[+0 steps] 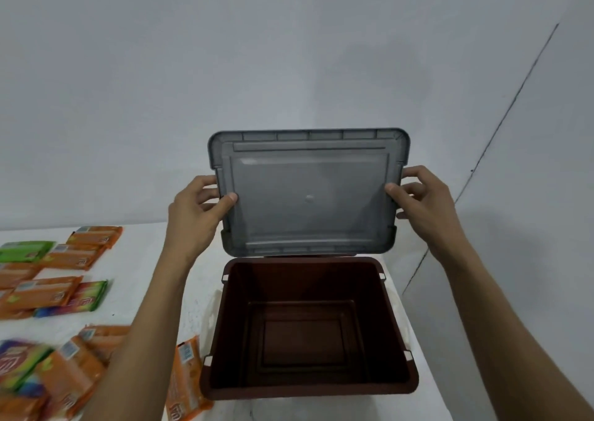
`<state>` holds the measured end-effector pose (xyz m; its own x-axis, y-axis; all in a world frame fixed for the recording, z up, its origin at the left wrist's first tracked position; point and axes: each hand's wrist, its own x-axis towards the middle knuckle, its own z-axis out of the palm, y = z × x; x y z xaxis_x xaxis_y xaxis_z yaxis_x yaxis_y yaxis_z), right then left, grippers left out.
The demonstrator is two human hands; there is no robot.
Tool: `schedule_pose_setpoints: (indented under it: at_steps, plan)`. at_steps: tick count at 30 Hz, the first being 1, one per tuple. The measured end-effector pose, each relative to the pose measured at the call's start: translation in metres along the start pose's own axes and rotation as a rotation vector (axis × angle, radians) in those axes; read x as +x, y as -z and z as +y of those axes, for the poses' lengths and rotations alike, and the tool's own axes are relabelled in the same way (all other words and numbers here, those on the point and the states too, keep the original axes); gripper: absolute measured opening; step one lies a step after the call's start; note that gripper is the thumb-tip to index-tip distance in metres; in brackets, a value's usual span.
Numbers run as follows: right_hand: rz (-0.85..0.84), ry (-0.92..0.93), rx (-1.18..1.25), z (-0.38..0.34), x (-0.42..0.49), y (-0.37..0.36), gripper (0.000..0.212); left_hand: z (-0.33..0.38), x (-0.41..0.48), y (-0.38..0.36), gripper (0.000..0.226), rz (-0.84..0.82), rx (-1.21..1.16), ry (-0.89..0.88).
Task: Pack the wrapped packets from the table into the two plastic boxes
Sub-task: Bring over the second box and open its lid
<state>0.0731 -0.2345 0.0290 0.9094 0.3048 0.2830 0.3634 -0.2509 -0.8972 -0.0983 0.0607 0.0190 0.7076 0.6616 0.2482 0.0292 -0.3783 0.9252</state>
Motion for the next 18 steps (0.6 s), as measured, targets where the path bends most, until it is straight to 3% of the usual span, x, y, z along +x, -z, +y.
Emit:
schedule_pose_setpoints:
  at_steps: [10,18]
  plan:
    - [-0.031,-0.153,-0.214,0.065,-0.006,-0.028,0.026,-0.062,0.006,-0.025,0.021,-0.084,0.275,0.093]
    - [-0.036,-0.279,-0.193,0.086,-0.011,-0.047,0.044,-0.089,0.01,-0.032,0.05,-0.124,0.332,0.179]
